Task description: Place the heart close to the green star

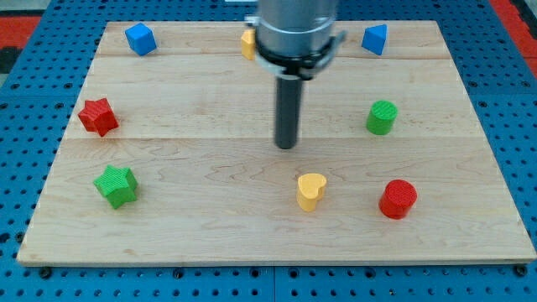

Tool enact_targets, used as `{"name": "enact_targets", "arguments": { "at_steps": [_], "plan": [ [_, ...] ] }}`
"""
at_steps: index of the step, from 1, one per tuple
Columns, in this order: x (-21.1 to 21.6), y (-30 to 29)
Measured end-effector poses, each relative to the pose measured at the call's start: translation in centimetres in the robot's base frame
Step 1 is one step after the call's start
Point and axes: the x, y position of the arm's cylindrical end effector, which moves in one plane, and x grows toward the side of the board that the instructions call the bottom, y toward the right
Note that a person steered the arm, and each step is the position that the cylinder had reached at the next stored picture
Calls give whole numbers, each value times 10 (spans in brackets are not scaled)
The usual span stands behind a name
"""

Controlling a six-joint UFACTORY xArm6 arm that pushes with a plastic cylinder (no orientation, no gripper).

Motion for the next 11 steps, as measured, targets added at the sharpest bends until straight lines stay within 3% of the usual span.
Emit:
{"name": "enact_targets", "arguments": {
  "at_steps": [1, 2, 3, 5, 7, 9, 11],
  "plan": [
    [26, 21],
    [28, 111],
    [69, 96],
    [83, -78],
    [98, -30],
    [117, -151],
    [119, -232]
  ]
}}
